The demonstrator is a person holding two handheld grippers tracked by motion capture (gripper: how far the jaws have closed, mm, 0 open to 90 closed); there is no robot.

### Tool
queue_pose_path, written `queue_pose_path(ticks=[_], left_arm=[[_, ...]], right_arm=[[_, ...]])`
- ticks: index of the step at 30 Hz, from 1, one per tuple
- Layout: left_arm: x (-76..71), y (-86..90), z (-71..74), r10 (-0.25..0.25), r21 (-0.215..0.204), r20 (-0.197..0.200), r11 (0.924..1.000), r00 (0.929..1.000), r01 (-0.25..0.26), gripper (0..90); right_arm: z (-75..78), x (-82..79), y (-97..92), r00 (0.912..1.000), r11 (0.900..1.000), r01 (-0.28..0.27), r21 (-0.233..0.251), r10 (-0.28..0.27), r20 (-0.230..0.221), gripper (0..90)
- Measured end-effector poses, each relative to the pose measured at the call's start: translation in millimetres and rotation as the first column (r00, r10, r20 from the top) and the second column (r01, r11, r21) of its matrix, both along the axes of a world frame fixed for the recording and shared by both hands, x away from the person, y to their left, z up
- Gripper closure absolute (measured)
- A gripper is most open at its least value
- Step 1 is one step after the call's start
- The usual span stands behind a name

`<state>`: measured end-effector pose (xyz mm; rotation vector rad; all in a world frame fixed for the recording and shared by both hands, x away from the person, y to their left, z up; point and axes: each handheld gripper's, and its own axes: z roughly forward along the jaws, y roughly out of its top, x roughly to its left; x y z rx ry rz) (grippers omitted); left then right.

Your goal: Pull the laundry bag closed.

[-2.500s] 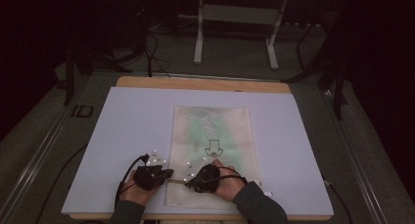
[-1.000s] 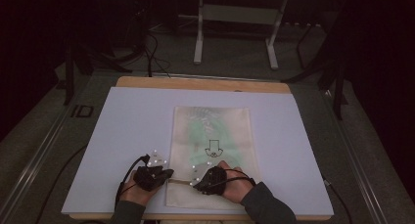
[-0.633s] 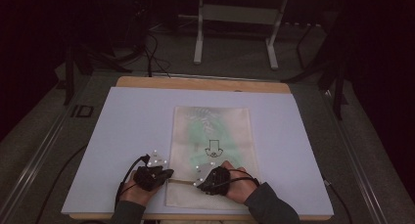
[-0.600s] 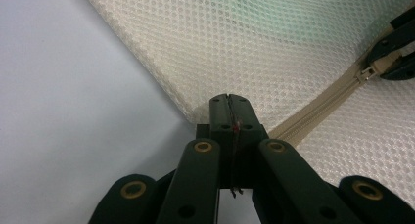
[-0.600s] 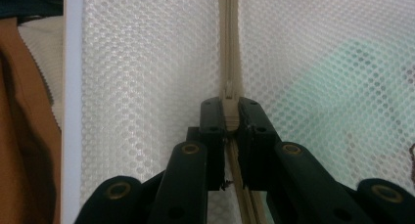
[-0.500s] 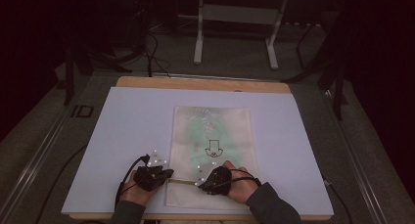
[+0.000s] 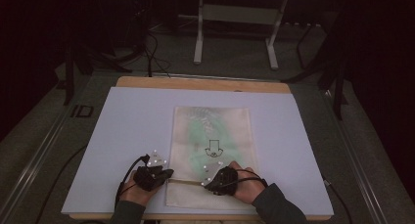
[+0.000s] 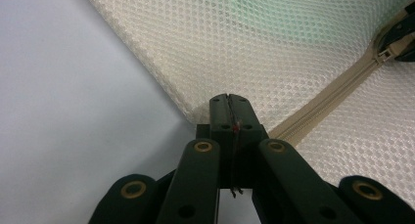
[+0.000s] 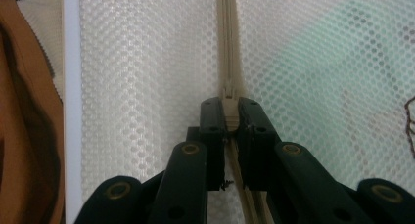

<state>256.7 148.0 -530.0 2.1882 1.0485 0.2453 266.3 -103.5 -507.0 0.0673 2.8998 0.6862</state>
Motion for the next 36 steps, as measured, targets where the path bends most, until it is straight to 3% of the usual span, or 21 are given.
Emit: queue_pose_path(ticks=[36], left_arm=[[-0.1,-0.8,0.5,0.002,0.005,-0.002,1.0000,1.0000,-0.002,89.7]], right_arm=[[3.0,-2.3,-24.9,0.9996,0.9995,0.028,-0.015,-0.028,-0.005,82.6]])
